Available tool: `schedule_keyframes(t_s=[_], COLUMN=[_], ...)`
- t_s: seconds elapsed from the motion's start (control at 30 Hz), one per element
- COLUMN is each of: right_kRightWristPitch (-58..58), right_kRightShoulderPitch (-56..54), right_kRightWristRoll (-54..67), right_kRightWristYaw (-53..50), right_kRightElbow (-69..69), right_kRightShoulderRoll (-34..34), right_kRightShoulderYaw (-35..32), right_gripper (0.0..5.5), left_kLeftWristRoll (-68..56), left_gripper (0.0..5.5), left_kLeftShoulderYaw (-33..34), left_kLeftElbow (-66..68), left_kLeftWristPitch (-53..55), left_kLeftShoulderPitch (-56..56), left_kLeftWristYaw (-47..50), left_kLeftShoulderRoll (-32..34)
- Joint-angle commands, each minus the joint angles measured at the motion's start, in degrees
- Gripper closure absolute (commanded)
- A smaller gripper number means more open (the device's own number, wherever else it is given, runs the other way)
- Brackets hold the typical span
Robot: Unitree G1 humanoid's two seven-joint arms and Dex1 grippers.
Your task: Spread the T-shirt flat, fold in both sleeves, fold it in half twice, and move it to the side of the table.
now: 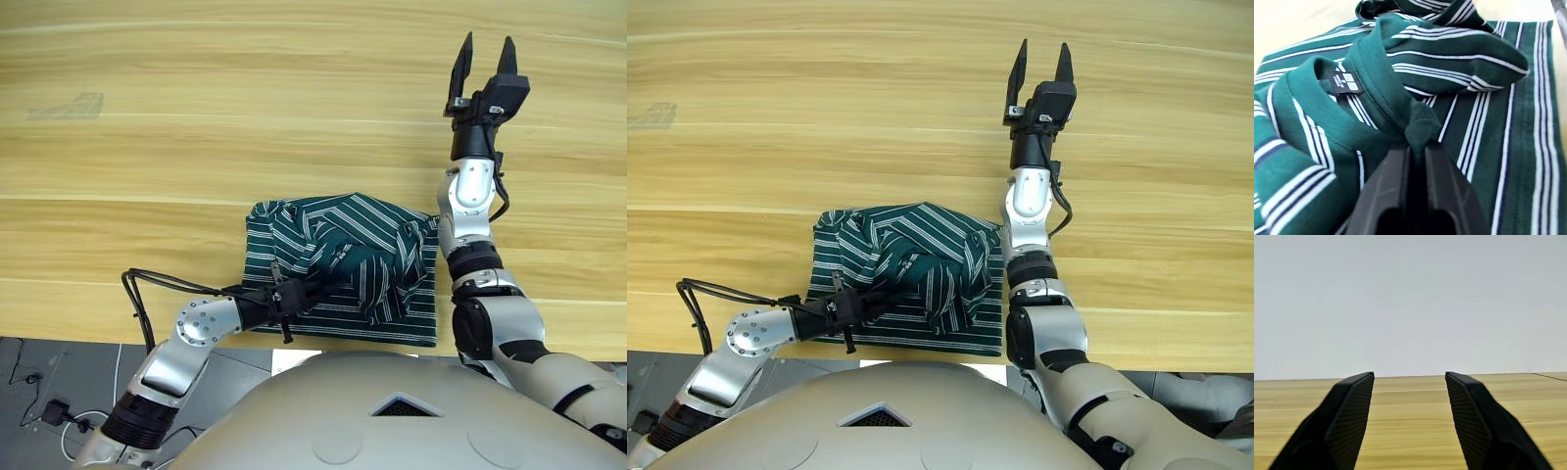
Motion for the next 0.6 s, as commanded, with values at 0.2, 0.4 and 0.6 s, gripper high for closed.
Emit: schedule_keyframes(t_s=[0.2,0.4,0.6], right_kRightWristPitch=[-0.3,4.6,36.4], right_kRightShoulderPitch=[-0.4,2.9,19.8], right_kRightWristRoll=[0.0,7.6,22.9], right_kRightWristYaw=[2.7,14.3,27.9], right_kRightElbow=[0.4,-9.3,-45.0], right_kRightShoulderRoll=[-0.5,-1.1,-7.3], right_kRightShoulderYaw=[0.8,2.1,10.6], right_gripper=[2.78,2.78,2.78], left_kLeftWristRoll=[-4.9,-4.9,-4.4], left_gripper=[5.44,5.44,5.44], left_kLeftShoulderYaw=[5.8,5.8,5.8], left_kLeftElbow=[-1.8,3.8,4.1], left_kLeftWristPitch=[2.0,3.3,3.5], left_kLeftShoulderPitch=[-7.4,-14.5,-14.2], left_kLeftWristYaw=[1.6,3.2,3.4], left_kLeftShoulderRoll=[-3.0,-7.4,-7.7])
